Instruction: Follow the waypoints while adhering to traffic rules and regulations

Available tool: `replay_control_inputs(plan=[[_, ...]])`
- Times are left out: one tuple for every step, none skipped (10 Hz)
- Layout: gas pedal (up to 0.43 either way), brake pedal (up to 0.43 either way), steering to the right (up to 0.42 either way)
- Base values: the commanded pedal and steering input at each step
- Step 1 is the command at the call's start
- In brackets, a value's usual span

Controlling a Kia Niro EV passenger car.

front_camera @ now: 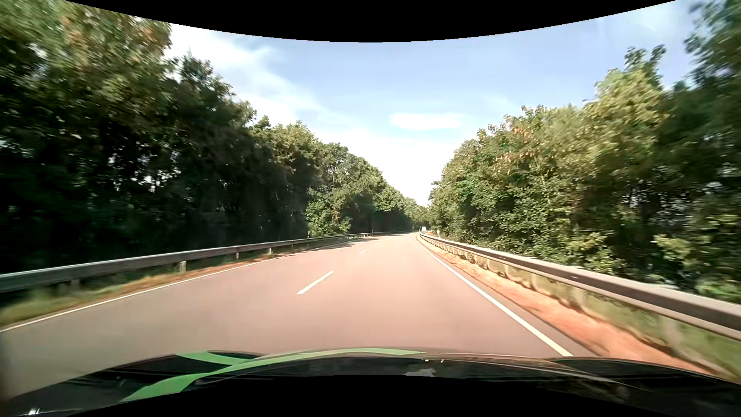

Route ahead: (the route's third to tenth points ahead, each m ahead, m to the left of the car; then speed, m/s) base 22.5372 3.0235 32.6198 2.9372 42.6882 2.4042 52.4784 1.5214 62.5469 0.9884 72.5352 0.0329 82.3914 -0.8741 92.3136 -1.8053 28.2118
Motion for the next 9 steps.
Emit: replay_control_inputs(plan=[[0.287,0.000,0.005],[0.299,0.000,0.006],[0.319,0.000,0.007],[0.331,0.000,0.008],[0.331,0.000,0.008],[0.331,0.000,0.008],[0.331,0.000,0.008],[0.331,0.000,0.008],[0.331,0.000,0.008]])
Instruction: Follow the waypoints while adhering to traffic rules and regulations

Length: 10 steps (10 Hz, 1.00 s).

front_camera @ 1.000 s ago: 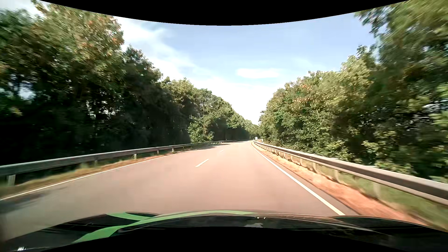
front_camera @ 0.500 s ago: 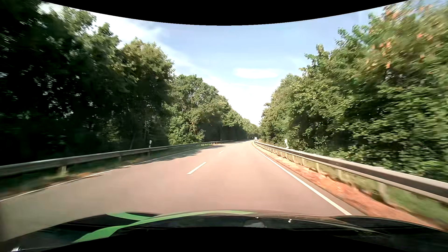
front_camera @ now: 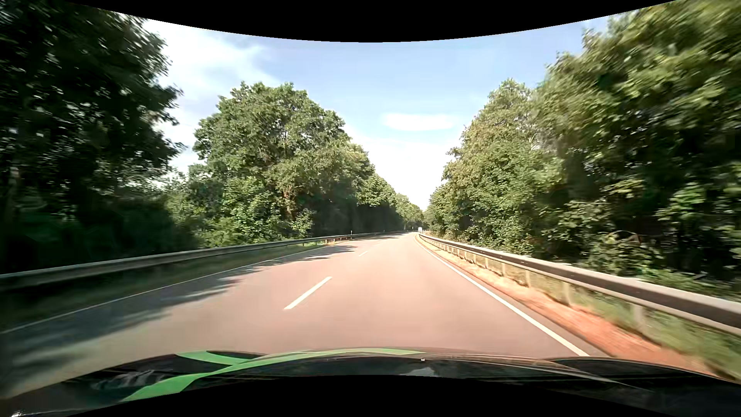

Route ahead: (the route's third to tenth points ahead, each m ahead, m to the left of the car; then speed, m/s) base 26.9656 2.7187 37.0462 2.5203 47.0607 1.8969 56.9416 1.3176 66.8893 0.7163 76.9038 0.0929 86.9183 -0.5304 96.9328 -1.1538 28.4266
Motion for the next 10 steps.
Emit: replay_control_inputs(plan=[[0.331,0.000,0.008],[0.339,0.000,0.008],[0.339,0.000,0.007],[0.339,0.000,0.008],[0.339,0.000,0.007],[0.319,0.000,0.007],[0.248,0.000,0.007],[0.240,0.000,0.007],[0.240,0.000,0.007],[0.240,0.000,0.007]])
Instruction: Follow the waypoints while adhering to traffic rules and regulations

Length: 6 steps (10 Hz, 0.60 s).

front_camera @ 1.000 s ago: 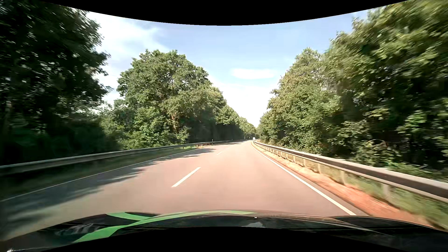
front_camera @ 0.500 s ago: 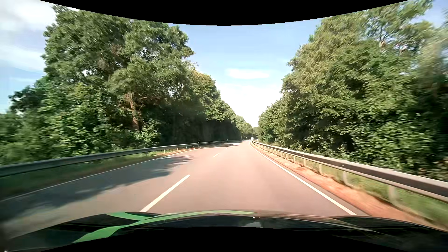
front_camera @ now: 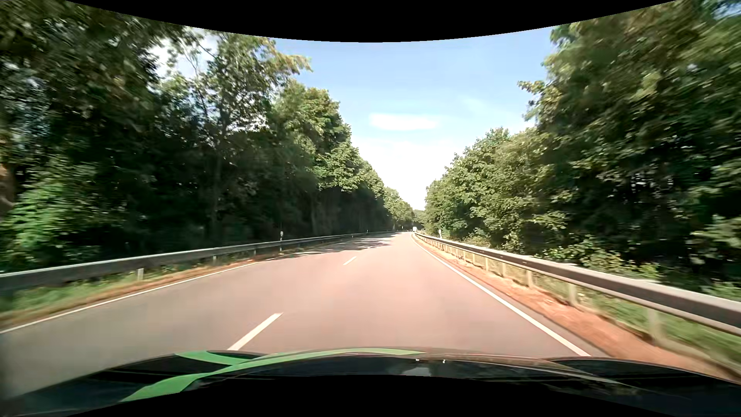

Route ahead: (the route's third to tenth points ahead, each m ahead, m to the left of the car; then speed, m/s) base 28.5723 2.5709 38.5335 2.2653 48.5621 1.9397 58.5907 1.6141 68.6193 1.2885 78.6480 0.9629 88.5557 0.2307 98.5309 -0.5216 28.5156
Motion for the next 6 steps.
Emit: replay_control_inputs(plan=[[0.248,0.000,0.007],[0.268,0.000,0.006],[0.287,0.000,0.006],[0.311,0.000,0.004],[0.319,0.000,0.004],[0.331,0.000,0.004]])
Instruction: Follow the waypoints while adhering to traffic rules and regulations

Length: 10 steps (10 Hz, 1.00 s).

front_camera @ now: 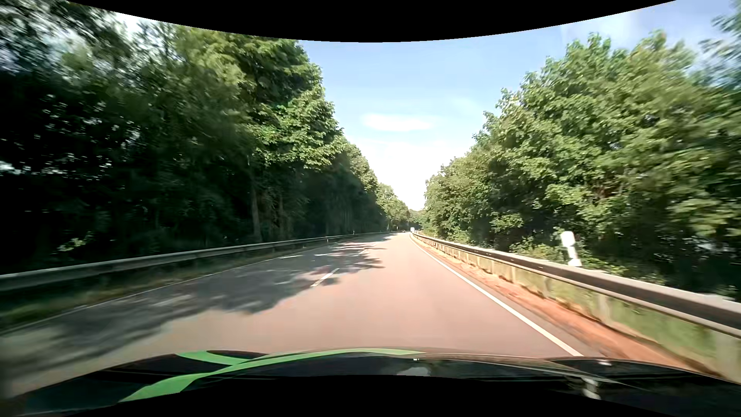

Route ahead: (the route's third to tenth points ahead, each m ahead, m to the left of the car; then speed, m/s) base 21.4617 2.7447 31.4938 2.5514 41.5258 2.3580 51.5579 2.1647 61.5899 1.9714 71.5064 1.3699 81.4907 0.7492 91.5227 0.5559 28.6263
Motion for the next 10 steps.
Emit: replay_control_inputs(plan=[[0.331,0.000,0.004],[0.339,0.000,0.004],[0.339,0.000,0.004],[0.339,0.000,0.004],[0.331,0.000,0.004],[0.280,0.000,0.004],[0.260,0.000,0.005],[0.248,0.000,0.004],[0.228,0.000,0.004],[0.228,0.000,0.004]])
